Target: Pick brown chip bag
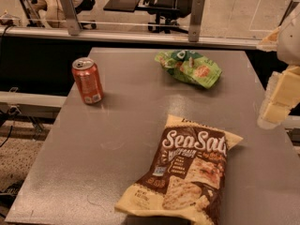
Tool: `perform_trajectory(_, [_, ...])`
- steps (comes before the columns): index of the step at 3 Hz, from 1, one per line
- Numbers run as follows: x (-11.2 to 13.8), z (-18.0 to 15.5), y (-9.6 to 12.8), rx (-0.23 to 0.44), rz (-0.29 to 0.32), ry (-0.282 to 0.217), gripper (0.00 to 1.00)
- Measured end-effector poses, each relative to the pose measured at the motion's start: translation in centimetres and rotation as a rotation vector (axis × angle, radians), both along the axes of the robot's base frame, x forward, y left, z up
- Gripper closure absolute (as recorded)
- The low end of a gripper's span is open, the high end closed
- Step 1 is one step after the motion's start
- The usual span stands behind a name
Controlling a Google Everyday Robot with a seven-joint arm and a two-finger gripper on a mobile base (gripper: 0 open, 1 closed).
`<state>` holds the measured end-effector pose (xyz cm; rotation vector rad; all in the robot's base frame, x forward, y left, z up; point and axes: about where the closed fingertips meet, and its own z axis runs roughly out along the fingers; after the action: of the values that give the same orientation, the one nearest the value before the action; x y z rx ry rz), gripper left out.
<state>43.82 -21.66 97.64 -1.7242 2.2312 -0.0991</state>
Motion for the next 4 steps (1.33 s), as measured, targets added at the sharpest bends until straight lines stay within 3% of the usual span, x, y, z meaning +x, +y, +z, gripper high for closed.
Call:
perform_trajectory(1, [0.0,0.0,0.0,0.000,0.000,0.000,0.00])
perform_trajectory(2, [0.1,-0.2,0.8,0.017,0.053,0.008,0.00])
perform_trajectory(3, [-0.1,-0.9,2.2,0.048,0.156,0.028,0.00])
perform_trajectory(4, [-1.9,-3.0,4.7,0.042,0.343,0.047,0.00])
